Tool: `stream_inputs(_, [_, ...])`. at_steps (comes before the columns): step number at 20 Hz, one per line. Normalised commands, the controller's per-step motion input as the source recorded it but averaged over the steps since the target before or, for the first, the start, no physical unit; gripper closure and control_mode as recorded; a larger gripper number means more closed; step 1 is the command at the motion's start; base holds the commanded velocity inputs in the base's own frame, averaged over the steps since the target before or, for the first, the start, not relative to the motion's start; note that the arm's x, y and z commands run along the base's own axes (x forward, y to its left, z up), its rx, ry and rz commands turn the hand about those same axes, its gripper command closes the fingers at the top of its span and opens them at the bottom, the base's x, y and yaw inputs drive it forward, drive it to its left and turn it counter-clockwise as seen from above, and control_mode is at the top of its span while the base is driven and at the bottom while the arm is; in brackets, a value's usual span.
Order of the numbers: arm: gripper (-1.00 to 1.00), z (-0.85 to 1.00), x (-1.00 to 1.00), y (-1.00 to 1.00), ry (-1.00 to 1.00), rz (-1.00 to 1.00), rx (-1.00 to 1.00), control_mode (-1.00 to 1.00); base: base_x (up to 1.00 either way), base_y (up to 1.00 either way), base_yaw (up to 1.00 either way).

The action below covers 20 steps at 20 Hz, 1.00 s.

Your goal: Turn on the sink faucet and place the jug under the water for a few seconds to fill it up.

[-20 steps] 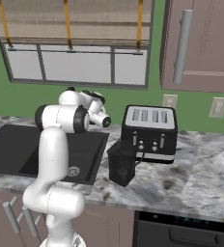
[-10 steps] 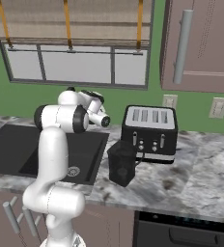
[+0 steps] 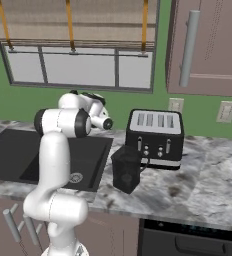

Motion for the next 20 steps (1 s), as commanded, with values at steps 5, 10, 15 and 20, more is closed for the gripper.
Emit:
stream_inputs(5, [1.0,0.0,0.33,0.0,0.06,-0.03,0.02,-1.0,0.0,0.0,0.0])
stream_inputs(10, [1.0,0.0,0.24,-0.03,0.06,-0.08,0.03,-1.0,0.0,0.0,0.0])
stream_inputs(15, [1.0,0.0,0.22,-0.43,0.06,-0.09,0.1,-1.0,0.0,0.0,0.0])
stream_inputs(20, [1.0,0.0,0.23,-0.77,0.11,-0.12,0.18,-1.0,0.0,0.0,0.0])
